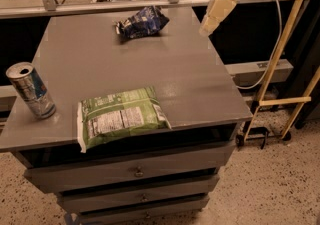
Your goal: Move blue chip bag near green jalapeno chip bag
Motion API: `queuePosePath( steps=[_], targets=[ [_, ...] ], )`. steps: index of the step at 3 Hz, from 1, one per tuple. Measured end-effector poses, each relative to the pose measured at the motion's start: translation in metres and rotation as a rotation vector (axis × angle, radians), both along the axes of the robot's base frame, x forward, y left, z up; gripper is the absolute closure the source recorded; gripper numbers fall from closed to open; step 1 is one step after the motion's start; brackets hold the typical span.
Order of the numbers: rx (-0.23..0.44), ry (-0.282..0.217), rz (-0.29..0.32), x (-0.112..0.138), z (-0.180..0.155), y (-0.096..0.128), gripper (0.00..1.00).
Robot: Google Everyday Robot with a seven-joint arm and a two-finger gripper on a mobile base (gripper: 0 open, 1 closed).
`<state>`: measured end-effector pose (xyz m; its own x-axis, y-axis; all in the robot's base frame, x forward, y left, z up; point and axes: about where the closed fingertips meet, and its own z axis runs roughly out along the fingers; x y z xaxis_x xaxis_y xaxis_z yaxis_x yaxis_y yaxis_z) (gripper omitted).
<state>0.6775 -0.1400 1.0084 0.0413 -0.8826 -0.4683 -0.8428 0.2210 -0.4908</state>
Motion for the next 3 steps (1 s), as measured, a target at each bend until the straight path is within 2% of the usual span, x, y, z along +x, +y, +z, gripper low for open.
queuePosePath(
  steps=[1, 2, 3],
  targets=[
    [0.076, -0.023, 0.047, 0.026, -0.012, 0.027, 0.0],
    [0.15, -0.064, 0.063, 0.061, -0.029, 0.053, 0.0],
    [0.201, -0.099, 0.016, 0.099, -0.049, 0.069, 0.0]
  ],
)
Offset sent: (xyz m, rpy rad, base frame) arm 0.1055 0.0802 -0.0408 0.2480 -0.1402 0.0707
